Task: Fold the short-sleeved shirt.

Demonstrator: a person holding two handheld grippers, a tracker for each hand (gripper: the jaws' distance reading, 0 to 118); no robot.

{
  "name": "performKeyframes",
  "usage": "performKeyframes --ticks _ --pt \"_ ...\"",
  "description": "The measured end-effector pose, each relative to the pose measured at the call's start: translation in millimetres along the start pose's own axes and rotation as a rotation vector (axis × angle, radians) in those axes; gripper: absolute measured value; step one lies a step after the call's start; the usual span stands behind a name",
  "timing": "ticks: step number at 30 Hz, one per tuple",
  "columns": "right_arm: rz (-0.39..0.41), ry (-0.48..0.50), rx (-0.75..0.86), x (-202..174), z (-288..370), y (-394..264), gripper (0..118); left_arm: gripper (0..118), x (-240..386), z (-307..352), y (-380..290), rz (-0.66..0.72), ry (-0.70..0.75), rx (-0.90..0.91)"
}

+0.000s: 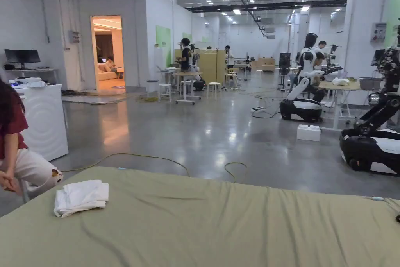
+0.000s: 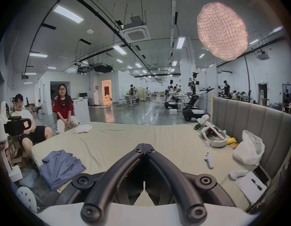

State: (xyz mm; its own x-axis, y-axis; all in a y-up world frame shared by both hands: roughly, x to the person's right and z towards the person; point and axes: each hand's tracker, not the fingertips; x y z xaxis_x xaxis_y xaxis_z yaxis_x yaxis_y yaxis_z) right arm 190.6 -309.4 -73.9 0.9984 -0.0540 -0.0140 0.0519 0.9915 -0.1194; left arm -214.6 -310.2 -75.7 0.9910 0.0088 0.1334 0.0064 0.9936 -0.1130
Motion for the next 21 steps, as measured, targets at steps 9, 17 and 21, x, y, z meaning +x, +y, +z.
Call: performKeyframes --ticks 9,17,21 --pt "-0.031 0.149 -0.045 -40 -23 -8 0 69 -51 11 -9 0.047 0.137 -0.121" --pt "0.007 0.156 -0.208 -39 -15 -48 0 111 -143 -91 -86 0.154 0.134 -0.457" --pt "-0.022 0.109 -0.301 -28 -22 -64 0 111 -173 -160 -141 0.201 0.142 -0.639"
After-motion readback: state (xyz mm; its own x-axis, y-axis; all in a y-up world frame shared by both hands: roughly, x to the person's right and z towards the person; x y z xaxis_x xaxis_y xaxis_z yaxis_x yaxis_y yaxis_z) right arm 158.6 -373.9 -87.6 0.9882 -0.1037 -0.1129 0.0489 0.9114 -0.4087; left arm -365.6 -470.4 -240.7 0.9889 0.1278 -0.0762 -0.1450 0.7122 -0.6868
